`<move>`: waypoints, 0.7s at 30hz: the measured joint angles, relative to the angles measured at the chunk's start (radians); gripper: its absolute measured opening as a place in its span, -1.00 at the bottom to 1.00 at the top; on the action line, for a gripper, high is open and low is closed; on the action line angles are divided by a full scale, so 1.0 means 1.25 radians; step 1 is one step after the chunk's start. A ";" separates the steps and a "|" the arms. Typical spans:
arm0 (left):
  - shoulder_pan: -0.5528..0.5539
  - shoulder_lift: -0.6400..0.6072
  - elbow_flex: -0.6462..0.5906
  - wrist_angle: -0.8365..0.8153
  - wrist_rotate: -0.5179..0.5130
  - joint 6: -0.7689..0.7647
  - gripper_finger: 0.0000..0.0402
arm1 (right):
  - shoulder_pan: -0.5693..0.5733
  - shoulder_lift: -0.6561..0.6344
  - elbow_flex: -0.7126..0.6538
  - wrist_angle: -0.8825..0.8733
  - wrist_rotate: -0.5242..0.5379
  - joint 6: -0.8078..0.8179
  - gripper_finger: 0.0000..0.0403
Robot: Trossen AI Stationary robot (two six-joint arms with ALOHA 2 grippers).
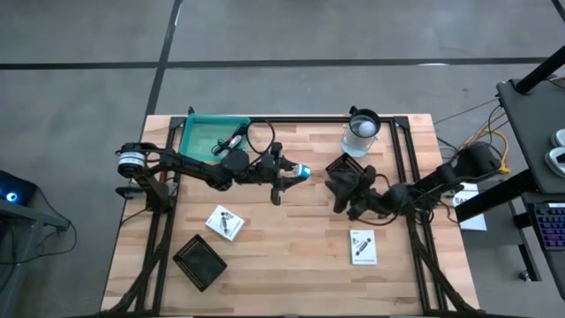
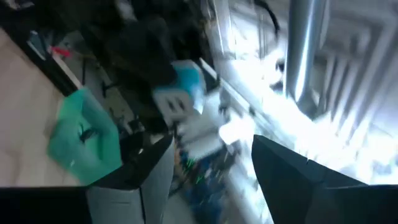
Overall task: Pick and place items into bin
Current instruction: Put the blue charger adapter into the top black bin
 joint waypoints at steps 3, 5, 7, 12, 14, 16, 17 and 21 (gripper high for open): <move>0.000 0.000 0.008 0.000 0.000 0.000 -0.37 | -0.014 0.036 0.046 -0.013 -0.041 -0.052 0.00; 0.000 0.000 0.009 0.001 0.000 0.000 -0.37 | -0.024 0.059 0.085 -0.025 -0.035 -0.081 0.00; 0.000 0.000 0.009 0.006 0.000 -0.002 -0.37 | -0.031 0.075 0.111 -0.029 -0.028 -0.091 0.00; 0.001 0.000 0.007 0.015 0.000 -0.018 -0.37 | -0.032 0.113 0.169 -0.031 -0.021 -0.117 0.00; 0.001 0.000 0.006 0.020 0.000 -0.018 -0.37 | -0.032 0.118 0.172 -0.045 -0.018 -0.156 0.00; 0.002 0.000 0.006 0.020 0.000 -0.018 -0.37 | -0.032 0.118 0.183 -0.078 -0.018 -0.174 0.00; 0.002 0.000 0.006 0.020 0.000 -0.018 -0.37 | -0.032 0.118 0.187 -0.095 -0.018 -0.176 0.00; 0.002 0.001 0.006 0.020 0.001 -0.018 -0.37 | -0.034 0.116 0.205 -0.119 -0.013 -0.175 0.00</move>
